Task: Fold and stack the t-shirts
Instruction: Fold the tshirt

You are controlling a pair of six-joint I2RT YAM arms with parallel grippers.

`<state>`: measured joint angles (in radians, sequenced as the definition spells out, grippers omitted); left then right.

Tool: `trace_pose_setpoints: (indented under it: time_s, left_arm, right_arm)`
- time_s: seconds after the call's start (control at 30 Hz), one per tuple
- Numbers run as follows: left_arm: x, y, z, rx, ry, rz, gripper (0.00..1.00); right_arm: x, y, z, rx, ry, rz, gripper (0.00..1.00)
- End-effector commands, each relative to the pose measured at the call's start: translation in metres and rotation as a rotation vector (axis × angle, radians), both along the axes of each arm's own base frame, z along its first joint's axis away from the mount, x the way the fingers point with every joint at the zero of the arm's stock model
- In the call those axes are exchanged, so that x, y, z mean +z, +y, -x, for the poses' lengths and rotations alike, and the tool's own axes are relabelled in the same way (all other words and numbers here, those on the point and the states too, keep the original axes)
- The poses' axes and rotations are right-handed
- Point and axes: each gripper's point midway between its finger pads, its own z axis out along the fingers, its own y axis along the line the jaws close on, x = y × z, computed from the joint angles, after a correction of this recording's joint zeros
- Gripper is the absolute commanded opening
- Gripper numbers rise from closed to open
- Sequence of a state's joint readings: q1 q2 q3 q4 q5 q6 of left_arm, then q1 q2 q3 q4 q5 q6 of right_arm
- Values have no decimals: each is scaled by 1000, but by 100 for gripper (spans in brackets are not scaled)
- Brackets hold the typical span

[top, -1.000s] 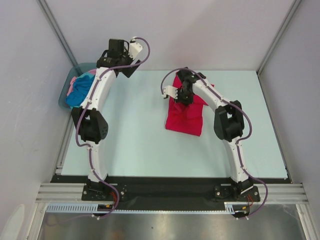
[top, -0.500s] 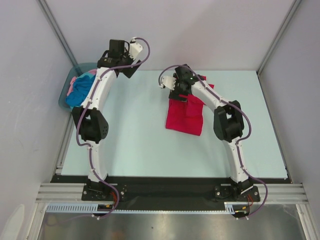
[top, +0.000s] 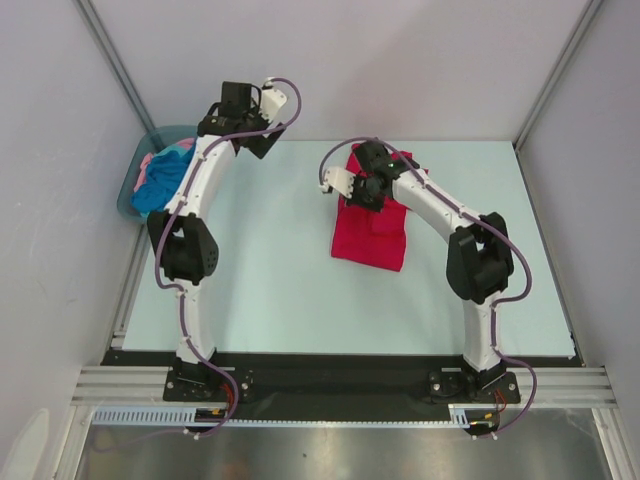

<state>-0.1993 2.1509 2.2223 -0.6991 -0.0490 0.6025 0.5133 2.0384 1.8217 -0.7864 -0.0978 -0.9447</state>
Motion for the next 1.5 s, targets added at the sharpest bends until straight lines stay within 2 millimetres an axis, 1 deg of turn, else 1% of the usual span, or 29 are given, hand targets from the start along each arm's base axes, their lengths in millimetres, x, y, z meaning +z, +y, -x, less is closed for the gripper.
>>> trace_pose_setpoints:
  time_s: [0.0, 0.13, 0.3, 0.37, 0.43, 0.47, 0.5, 0.53, 0.57, 0.6, 0.63, 0.67, 0.73, 0.8, 0.87, 0.9, 0.93, 1.0, 1.03, 1.07, 1.1, 1.13, 1.2, 1.33, 1.37, 1.47]
  left_arm:
    - [21, -3, -6, 2, -53, 37, 100]
    - [21, -4, -7, 2, -54, 42, 100]
    - [22, -4, -6, 7, -53, 51, 100]
    - [22, -4, -6, 9, -53, 50, 100]
    - [21, -3, -6, 11, -51, 50, 100]
    - [20, -3, -6, 12, -48, 50, 100]
    - [21, -4, -5, 11, -49, 52, 100]
    - [20, -4, -5, 10, -48, 50, 100]
    - [18, -3, -5, 10, -44, 49, 100]
    - [18, -4, -5, 5, -43, 42, 100]
    - [18, -3, -5, 7, -44, 40, 100]
    - [19, -2, -5, 4, -47, 35, 100]
    - [19, -2, -7, 4, -50, 30, 100]
    - [19, -3, -8, 4, -52, 34, 100]
    - [21, -4, -10, 2, -59, 38, 100]
    - [22, -5, -10, 2, -60, 41, 100]
    - [21, -4, -10, 3, -58, 43, 100]
    - [21, -4, -10, 2, -57, 40, 100]
    - [22, -4, -10, 2, -62, 38, 100]
    - [21, -3, -10, 6, -60, 36, 100]
    - [22, -2, -10, 6, -63, 29, 100]
    - [23, -2, -10, 8, -63, 28, 100]
    - [23, -2, -9, 7, -62, 23, 100]
    - [23, -1, -8, 10, -60, 28, 100]
    - [20, -1, -8, 9, -53, 29, 100]
    - [20, -3, -7, 11, -51, 35, 100]
  right_arm:
    - [-25, -6, 31, -4, 132, 3, 0]
    - [-40, -6, 34, -9, 162, 10, 0]
    - [-46, -5, 33, -8, 172, 16, 0]
    - [-51, -6, 32, -17, 172, 27, 0]
    - [-58, -14, 31, -34, 173, 53, 0]
    - [-57, -16, 30, -39, 169, 59, 2]
    - [-55, -18, 29, -50, 161, 59, 10]
    - [-50, -19, 28, -51, 154, 52, 20]
    - [-44, -18, 28, -48, 146, 41, 33]
    - [-34, -16, 28, -43, 128, 31, 38]
    - [-29, -15, 31, -34, 124, 31, 43]
    - [-24, -14, 35, -27, 124, 30, 45]
    - [-23, -14, 40, -21, 130, 32, 45]
    - [-30, -17, 46, -23, 151, 39, 46]
    - [-37, -19, 48, -28, 161, 44, 46]
    - [-45, -22, 52, -30, 178, 54, 45]
    - [-48, -22, 51, -33, 180, 51, 43]
    - [-53, -23, 53, -38, 193, 51, 36]
    - [-56, -23, 51, -39, 194, 53, 30]
    - [-58, -24, 49, -45, 189, 58, 15]
    - [-58, -24, 46, -58, 182, 56, 5]
    - [-57, -25, 39, -67, 162, 50, 0]
    - [-54, -28, 31, -89, 146, 42, 0]
    - [-39, -28, 15, -115, 75, 36, 0]
    - [-37, -31, 11, -127, 51, 51, 0]
    - [-26, -39, 1, -144, 1, 57, 0]
